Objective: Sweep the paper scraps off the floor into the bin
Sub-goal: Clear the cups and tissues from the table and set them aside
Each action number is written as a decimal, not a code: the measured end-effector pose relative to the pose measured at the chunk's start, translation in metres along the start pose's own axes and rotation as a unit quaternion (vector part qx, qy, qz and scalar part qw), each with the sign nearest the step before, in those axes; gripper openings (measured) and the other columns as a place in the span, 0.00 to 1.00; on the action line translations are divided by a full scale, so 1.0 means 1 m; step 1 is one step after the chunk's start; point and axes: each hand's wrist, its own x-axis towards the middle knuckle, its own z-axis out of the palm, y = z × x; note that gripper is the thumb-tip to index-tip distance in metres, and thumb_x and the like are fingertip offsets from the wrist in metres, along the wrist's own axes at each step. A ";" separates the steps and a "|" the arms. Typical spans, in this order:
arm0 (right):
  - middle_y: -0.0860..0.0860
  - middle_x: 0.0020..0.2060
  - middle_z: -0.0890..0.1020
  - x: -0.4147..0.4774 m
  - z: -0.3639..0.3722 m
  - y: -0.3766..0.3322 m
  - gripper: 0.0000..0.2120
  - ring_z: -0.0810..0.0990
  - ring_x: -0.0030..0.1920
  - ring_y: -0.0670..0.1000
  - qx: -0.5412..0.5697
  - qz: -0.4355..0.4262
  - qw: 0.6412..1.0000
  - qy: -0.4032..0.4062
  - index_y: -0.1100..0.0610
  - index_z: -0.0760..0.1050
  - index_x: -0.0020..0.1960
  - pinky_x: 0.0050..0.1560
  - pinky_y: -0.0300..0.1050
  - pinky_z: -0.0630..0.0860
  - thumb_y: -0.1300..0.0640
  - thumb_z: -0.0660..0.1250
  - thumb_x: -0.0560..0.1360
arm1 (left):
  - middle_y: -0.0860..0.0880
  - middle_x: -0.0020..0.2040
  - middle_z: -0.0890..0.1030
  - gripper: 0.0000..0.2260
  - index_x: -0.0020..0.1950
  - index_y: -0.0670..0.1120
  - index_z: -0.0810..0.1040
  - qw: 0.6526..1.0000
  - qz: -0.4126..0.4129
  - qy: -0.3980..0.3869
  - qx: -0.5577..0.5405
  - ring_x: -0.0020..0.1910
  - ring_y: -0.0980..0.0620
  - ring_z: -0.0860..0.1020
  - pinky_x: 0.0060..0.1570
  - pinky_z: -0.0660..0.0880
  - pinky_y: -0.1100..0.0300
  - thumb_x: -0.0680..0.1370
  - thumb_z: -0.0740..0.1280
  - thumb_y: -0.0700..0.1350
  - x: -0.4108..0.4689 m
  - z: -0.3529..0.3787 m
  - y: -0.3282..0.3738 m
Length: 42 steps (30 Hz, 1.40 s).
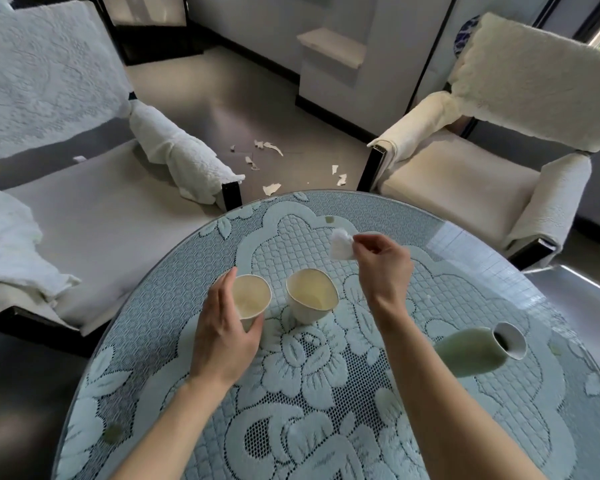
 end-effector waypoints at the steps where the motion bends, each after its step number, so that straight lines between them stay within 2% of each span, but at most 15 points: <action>1: 0.51 0.44 0.83 -0.005 -0.001 -0.010 0.07 0.81 0.43 0.48 -0.024 -0.047 0.999 -0.009 0.60 0.83 0.51 0.46 0.36 0.76 0.64 0.71 0.74 | 0.38 0.67 0.68 0.37 0.74 0.40 0.57 1.000 -0.007 -0.002 -0.002 0.62 0.39 0.72 0.56 0.76 0.42 0.72 0.74 0.45 -0.001 -0.002 0.002; 3: 0.50 0.42 0.81 -0.020 0.002 -0.021 0.07 0.79 0.41 0.48 -0.092 -0.146 0.983 -0.060 0.62 0.84 0.49 0.45 0.34 0.75 0.66 0.71 0.73 | 0.37 0.68 0.68 0.37 0.74 0.40 0.56 1.000 -0.012 -0.010 -0.006 0.64 0.39 0.72 0.57 0.75 0.42 0.73 0.73 0.45 -0.004 -0.005 0.007; 5: 0.52 0.42 0.83 -0.033 0.007 -0.018 0.06 0.80 0.41 0.51 -0.153 -0.208 0.959 -0.117 0.62 0.84 0.48 0.45 0.40 0.78 0.67 0.70 0.72 | 0.37 0.68 0.67 0.37 0.75 0.40 0.56 1.000 -0.013 -0.019 -0.013 0.64 0.39 0.71 0.59 0.74 0.44 0.73 0.73 0.46 -0.007 -0.007 0.010; 7: 0.53 0.48 0.84 -0.043 0.011 -0.011 0.07 0.81 0.47 0.53 -0.233 -0.225 0.931 -0.167 0.59 0.84 0.50 0.52 0.49 0.77 0.64 0.69 0.74 | 0.38 0.68 0.67 0.37 0.75 0.40 0.55 1.000 -0.015 -0.023 -0.015 0.63 0.40 0.71 0.58 0.73 0.47 0.74 0.72 0.47 -0.011 -0.010 0.012; 9: 0.50 0.53 0.84 -0.051 0.011 -0.007 0.08 0.79 0.53 0.52 -0.311 -0.222 0.906 -0.182 0.55 0.84 0.53 0.59 0.48 0.66 0.58 0.67 0.77 | 0.38 0.68 0.68 0.37 0.75 0.40 0.56 1.000 -0.015 -0.022 -0.012 0.63 0.40 0.72 0.57 0.72 0.48 0.73 0.72 0.47 -0.015 -0.014 0.012; 11: 0.50 0.52 0.85 -0.058 0.010 -0.008 0.10 0.80 0.52 0.52 -0.308 -0.201 0.914 -0.169 0.54 0.83 0.55 0.62 0.48 0.59 0.56 0.64 0.78 | 0.38 0.66 0.70 0.37 0.75 0.41 0.56 1.000 -0.014 -0.022 -0.010 0.61 0.39 0.73 0.56 0.73 0.48 0.73 0.73 0.46 -0.021 -0.018 0.011; 13: 0.52 0.51 0.85 -0.063 0.010 -0.006 0.12 0.82 0.53 0.52 -0.279 -0.179 0.930 -0.158 0.54 0.80 0.60 0.67 0.53 0.59 0.57 0.64 0.78 | 0.37 0.65 0.70 0.37 0.75 0.41 0.56 1.000 -0.012 -0.023 -0.009 0.60 0.39 0.74 0.55 0.73 0.47 0.72 0.73 0.45 -0.025 -0.024 0.011; 16: 0.55 0.55 0.83 -0.066 0.011 -0.002 0.14 0.81 0.56 0.53 -0.194 -0.154 0.957 -0.150 0.57 0.77 0.63 0.65 0.56 0.71 0.60 0.66 0.78 | 0.38 0.67 0.68 0.37 0.76 0.41 0.56 0.999 -0.024 -0.024 -0.015 0.62 0.39 0.72 0.58 0.72 0.46 0.73 0.73 0.44 -0.031 -0.033 0.010; 17: 0.55 0.60 0.80 -0.067 0.011 -0.002 0.18 0.79 0.60 0.54 -0.178 -0.143 0.961 -0.155 0.57 0.75 0.66 0.65 0.57 0.71 0.58 0.68 0.77 | 0.39 0.68 0.68 0.37 0.76 0.42 0.55 0.999 -0.029 -0.026 -0.018 0.63 0.40 0.72 0.59 0.72 0.46 0.73 0.72 0.44 -0.032 -0.036 0.009; 19: 0.55 0.71 0.69 -0.069 0.015 0.000 0.35 0.68 0.70 0.56 -0.214 -0.104 0.952 -0.194 0.54 0.63 0.75 0.72 0.60 0.62 0.47 0.72 0.72 | 0.39 0.68 0.67 0.37 0.76 0.42 0.54 0.999 -0.027 -0.031 -0.019 0.63 0.41 0.71 0.60 0.73 0.45 0.74 0.72 0.45 -0.036 -0.041 0.007; 22: 0.57 0.74 0.61 -0.073 0.022 0.003 0.52 0.61 0.73 0.59 -0.287 -0.053 0.923 -0.248 0.51 0.47 0.79 0.73 0.62 0.55 0.42 0.75 0.67 | 0.38 0.67 0.68 0.38 0.76 0.41 0.55 0.999 -0.013 -0.035 -0.007 0.61 0.40 0.73 0.58 0.73 0.45 0.73 0.73 0.44 -0.042 -0.047 0.003; 24: 0.59 0.71 0.65 -0.078 0.022 0.006 0.50 0.66 0.69 0.60 -0.264 -0.044 0.930 -0.250 0.55 0.47 0.79 0.71 0.62 0.62 0.49 0.76 0.69 | 0.38 0.67 0.69 0.40 0.77 0.42 0.53 0.999 -0.016 -0.035 0.002 0.60 0.40 0.74 0.57 0.73 0.46 0.73 0.73 0.45 -0.046 -0.053 0.002; 27: 0.59 0.69 0.69 -0.089 0.015 -0.004 0.43 0.70 0.67 0.58 -0.228 -0.053 0.945 -0.229 0.60 0.53 0.77 0.67 0.54 0.68 0.54 0.74 0.71 | 0.40 0.68 0.68 0.43 0.78 0.43 0.50 0.999 -0.035 -0.034 0.006 0.62 0.41 0.72 0.59 0.72 0.47 0.72 0.73 0.46 -0.052 -0.063 0.005; 33: 0.57 0.65 0.70 -0.118 -0.020 -0.041 0.36 0.71 0.61 0.54 -0.153 -0.106 0.959 -0.216 0.59 0.61 0.73 0.62 0.47 0.69 0.55 0.74 0.71 | 0.40 0.68 0.67 0.41 0.77 0.42 0.54 0.998 -0.065 -0.017 0.002 0.63 0.42 0.70 0.57 0.71 0.52 0.72 0.74 0.49 -0.062 -0.087 0.021; 42: 0.56 0.64 0.70 -0.178 -0.038 -0.082 0.32 0.70 0.60 0.53 -0.126 -0.156 0.943 -0.265 0.58 0.63 0.71 0.61 0.47 0.70 0.54 0.74 0.72 | 0.39 0.65 0.71 0.35 0.70 0.39 0.65 0.995 -0.082 0.051 -0.014 0.64 0.41 0.69 0.60 0.66 0.53 0.68 0.77 0.44 -0.107 -0.137 0.023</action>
